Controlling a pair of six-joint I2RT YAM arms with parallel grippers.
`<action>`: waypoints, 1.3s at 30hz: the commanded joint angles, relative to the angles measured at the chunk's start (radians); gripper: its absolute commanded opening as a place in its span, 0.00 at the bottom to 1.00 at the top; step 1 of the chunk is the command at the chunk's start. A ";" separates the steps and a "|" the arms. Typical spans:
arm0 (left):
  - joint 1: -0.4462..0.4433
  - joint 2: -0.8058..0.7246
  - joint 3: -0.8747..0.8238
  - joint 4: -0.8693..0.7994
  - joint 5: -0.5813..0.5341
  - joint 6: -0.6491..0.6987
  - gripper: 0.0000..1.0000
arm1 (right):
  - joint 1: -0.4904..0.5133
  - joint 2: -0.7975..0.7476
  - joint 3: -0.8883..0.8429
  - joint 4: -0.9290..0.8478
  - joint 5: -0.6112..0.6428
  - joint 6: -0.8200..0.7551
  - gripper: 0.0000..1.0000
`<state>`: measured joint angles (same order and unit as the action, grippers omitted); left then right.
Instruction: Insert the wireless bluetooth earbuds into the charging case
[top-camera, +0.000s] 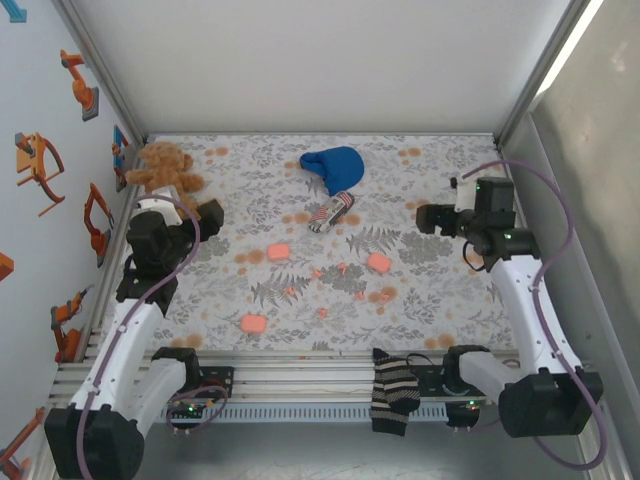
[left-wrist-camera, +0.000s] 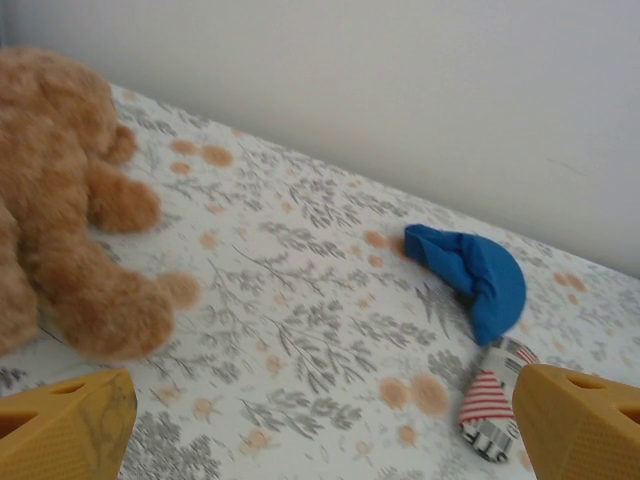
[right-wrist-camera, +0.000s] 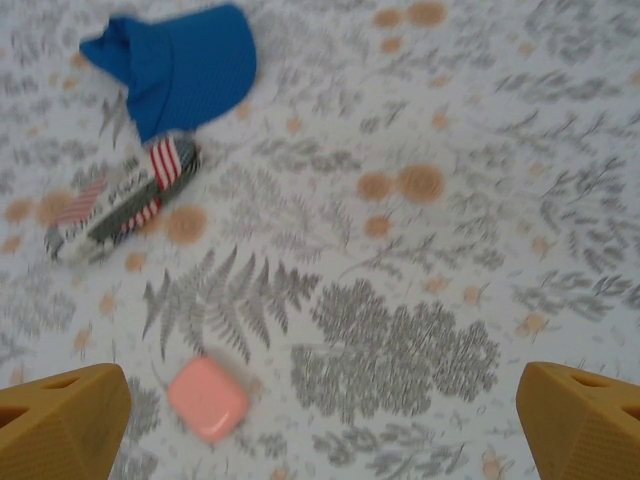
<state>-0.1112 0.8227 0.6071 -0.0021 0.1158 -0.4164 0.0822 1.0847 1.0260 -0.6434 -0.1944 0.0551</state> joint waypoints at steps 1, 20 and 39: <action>-0.007 -0.057 -0.035 -0.102 0.100 -0.118 0.96 | 0.105 0.058 0.040 -0.218 0.049 -0.082 0.98; -0.013 -0.175 -0.097 -0.233 0.077 -0.139 0.96 | 0.441 0.565 0.135 -0.183 0.277 -0.288 0.97; -0.013 -0.172 -0.072 -0.289 0.045 -0.117 0.96 | 0.456 0.790 0.220 -0.161 0.248 -0.380 0.79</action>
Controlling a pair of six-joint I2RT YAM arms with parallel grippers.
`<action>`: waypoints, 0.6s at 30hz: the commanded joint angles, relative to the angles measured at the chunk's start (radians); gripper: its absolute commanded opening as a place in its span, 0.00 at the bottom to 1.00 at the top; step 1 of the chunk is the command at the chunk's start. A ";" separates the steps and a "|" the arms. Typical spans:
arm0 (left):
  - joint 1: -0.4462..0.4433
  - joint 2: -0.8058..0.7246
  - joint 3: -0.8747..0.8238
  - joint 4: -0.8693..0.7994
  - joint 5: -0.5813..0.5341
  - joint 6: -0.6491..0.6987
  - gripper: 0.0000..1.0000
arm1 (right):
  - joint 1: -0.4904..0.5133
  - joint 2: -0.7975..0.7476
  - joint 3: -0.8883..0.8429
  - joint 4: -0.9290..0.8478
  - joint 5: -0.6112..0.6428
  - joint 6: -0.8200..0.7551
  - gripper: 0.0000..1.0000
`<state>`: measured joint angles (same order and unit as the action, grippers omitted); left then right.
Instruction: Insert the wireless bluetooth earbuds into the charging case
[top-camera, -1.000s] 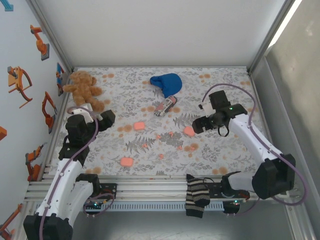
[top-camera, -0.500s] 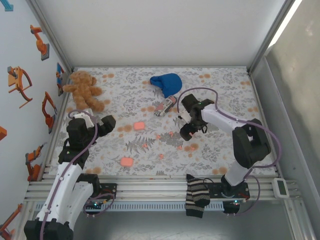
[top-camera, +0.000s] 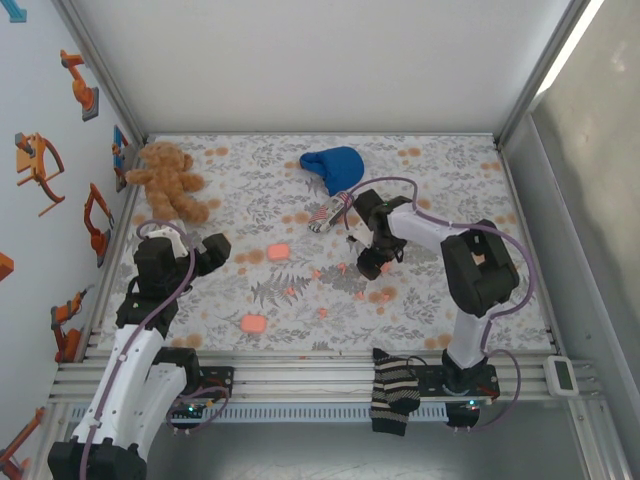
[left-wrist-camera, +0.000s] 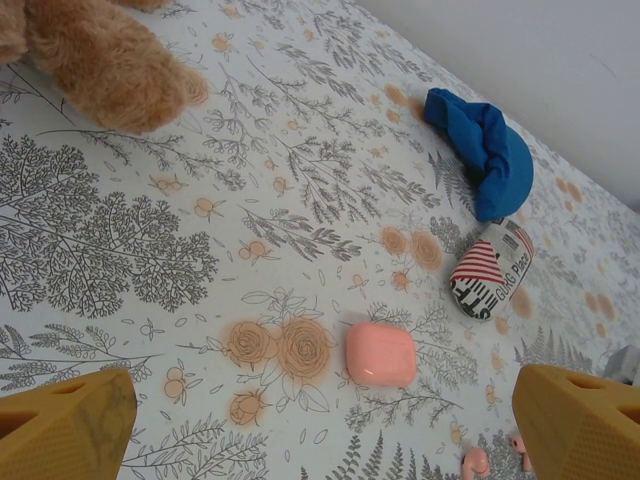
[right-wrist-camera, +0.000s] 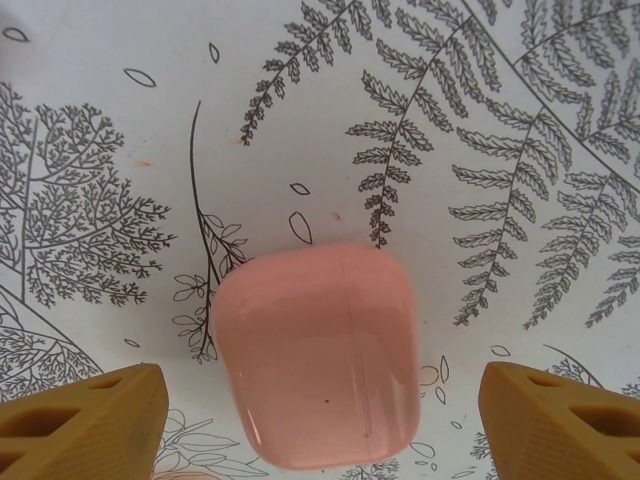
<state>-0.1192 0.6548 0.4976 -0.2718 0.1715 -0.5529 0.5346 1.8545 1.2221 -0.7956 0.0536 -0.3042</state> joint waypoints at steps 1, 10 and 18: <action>-0.005 -0.002 0.038 -0.021 -0.012 0.020 0.96 | 0.004 0.025 0.024 -0.008 0.003 -0.023 0.79; -0.005 -0.006 0.039 -0.033 -0.012 0.020 0.96 | 0.003 0.050 0.014 -0.002 0.019 -0.030 0.67; -0.005 -0.025 0.041 -0.049 -0.019 0.021 0.96 | 0.001 0.047 -0.004 0.003 0.019 -0.036 0.55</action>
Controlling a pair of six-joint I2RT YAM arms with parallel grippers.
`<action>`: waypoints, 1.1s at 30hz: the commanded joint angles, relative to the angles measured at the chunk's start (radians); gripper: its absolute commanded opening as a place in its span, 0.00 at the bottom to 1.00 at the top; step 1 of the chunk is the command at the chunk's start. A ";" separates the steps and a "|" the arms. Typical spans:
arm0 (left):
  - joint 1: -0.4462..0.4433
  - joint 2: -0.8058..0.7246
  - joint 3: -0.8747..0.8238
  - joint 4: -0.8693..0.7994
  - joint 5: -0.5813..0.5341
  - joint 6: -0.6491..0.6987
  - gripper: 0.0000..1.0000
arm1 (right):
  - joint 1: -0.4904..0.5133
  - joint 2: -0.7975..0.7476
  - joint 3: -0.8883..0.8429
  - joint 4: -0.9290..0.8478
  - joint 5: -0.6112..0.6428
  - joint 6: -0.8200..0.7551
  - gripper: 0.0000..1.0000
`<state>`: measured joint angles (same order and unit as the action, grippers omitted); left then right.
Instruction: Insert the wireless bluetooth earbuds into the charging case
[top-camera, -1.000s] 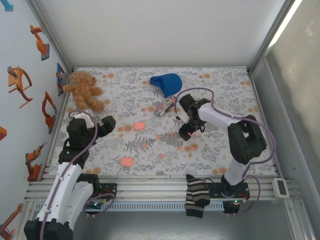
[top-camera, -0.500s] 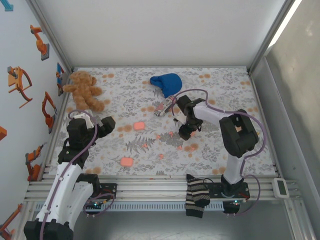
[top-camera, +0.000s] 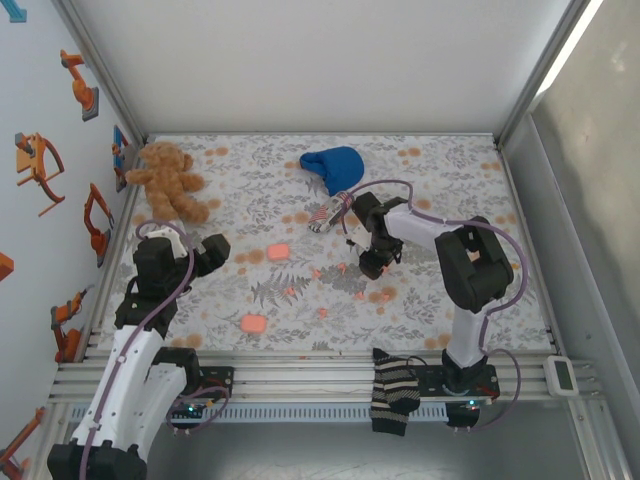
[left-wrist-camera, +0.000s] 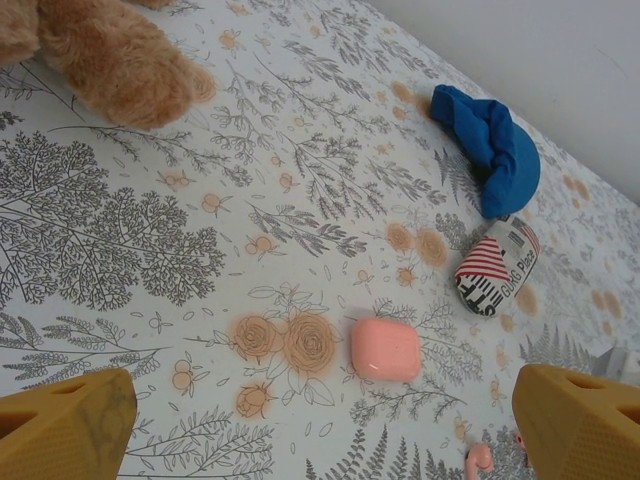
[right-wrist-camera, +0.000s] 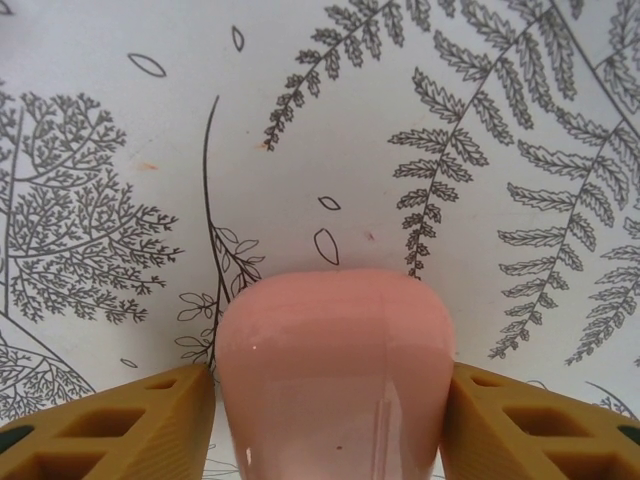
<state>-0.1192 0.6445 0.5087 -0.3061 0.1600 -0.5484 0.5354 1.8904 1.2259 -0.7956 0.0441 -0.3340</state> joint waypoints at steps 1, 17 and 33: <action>-0.005 -0.017 0.031 -0.016 -0.007 0.015 0.96 | -0.001 0.008 -0.011 0.006 0.028 -0.007 0.53; -0.007 0.027 0.097 0.003 0.111 0.040 0.96 | -0.003 -0.186 -0.034 0.064 0.001 -0.016 0.36; -0.228 0.285 0.339 0.100 0.515 0.004 0.84 | 0.054 -0.642 -0.056 0.196 -0.069 -0.121 0.33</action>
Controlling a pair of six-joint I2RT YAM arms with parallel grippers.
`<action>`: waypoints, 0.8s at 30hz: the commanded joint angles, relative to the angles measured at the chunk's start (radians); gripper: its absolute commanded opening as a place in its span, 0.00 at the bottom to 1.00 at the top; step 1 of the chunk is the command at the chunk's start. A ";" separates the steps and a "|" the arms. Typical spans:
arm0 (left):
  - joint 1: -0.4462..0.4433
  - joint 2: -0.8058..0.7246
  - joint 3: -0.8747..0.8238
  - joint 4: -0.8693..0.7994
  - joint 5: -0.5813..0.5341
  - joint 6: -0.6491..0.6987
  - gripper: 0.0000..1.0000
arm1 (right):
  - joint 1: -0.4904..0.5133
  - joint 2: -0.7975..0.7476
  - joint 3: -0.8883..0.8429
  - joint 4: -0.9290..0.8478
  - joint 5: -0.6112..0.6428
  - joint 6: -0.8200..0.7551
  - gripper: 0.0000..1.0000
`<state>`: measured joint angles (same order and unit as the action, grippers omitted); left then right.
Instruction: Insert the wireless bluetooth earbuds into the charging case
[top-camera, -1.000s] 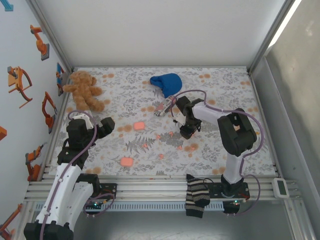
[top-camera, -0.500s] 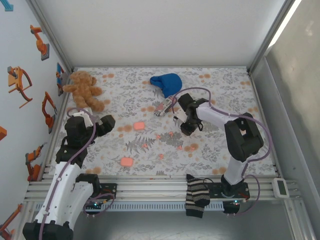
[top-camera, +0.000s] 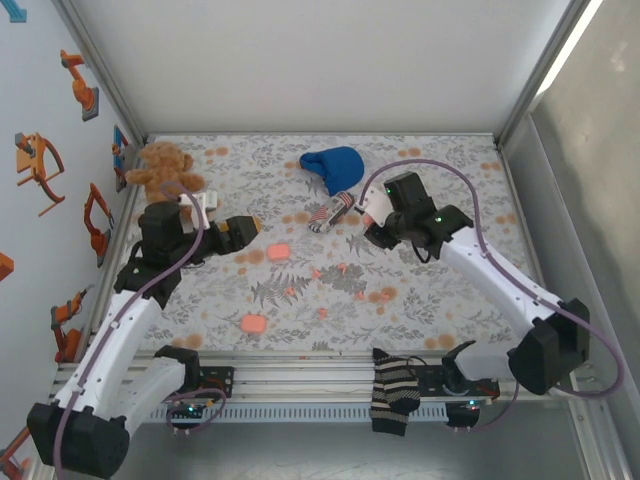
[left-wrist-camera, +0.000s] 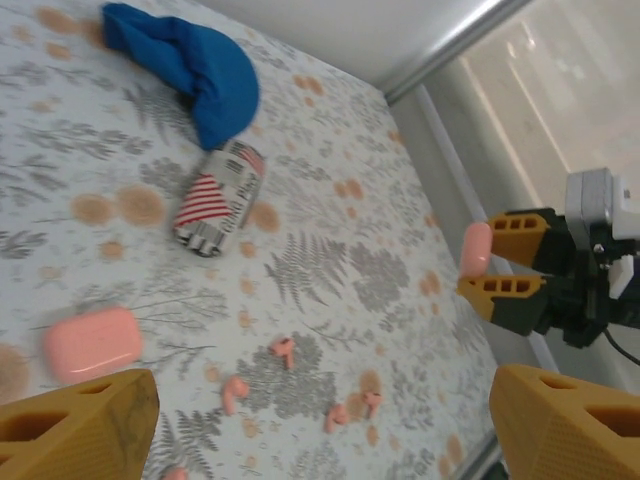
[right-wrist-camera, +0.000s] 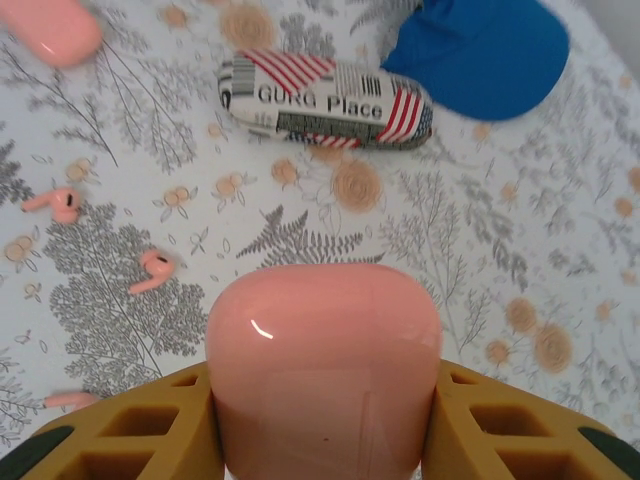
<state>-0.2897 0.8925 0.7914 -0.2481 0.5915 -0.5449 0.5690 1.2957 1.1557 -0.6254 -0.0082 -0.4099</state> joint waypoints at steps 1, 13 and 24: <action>-0.091 0.063 0.081 0.049 0.089 0.001 0.83 | 0.028 -0.065 0.024 0.024 -0.024 -0.052 0.33; -0.348 0.314 0.266 0.193 0.099 -0.036 0.70 | 0.139 -0.133 0.059 0.024 0.017 -0.080 0.33; -0.444 0.456 0.332 0.270 0.110 -0.070 0.67 | 0.182 -0.145 0.056 0.050 0.011 -0.079 0.33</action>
<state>-0.7212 1.3315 1.0805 -0.0360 0.6750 -0.5922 0.7391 1.1721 1.1812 -0.6113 -0.0067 -0.4732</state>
